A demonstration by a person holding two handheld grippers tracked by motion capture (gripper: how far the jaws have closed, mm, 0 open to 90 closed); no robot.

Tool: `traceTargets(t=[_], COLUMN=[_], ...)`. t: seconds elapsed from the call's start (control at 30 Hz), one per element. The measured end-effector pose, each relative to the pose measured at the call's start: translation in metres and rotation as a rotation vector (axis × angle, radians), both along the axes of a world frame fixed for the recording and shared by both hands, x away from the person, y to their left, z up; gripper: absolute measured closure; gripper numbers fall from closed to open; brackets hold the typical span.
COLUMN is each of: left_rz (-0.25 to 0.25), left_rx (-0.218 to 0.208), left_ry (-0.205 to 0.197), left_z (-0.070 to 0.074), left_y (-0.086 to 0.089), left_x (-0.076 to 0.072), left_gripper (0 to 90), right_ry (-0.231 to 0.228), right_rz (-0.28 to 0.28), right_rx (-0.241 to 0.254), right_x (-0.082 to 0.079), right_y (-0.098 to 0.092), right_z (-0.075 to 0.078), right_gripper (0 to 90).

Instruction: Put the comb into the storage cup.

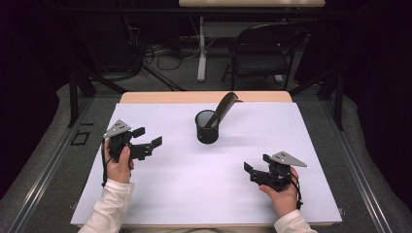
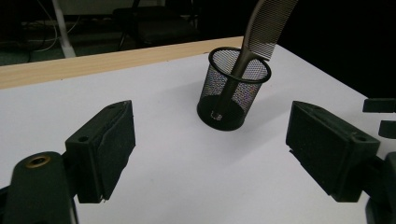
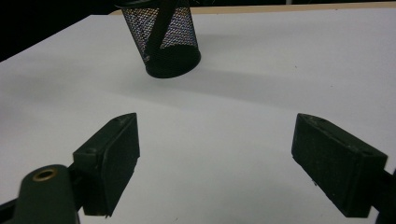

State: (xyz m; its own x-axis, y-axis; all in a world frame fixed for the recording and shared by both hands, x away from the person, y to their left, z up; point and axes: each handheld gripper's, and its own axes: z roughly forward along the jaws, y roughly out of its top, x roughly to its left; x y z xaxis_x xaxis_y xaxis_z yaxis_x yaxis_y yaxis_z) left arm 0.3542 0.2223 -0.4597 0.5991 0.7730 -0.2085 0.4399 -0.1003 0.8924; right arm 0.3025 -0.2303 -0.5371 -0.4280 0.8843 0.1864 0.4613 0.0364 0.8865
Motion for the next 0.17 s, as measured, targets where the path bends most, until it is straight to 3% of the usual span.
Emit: traceTargets(t=[0.17], left_rz=[0.003], left_rx=[-0.005], left_ry=[-0.002], left_z=[-0.0001], left_y=[0.0008], left_x=[0.0006], left_gripper=[15.7], right_ry=[0.004], right_rz=[0.002], right_rx=[-0.003], right_x=[0.0003], right_y=[-0.0010], right_z=[-0.0004], right_gripper=[15.2])
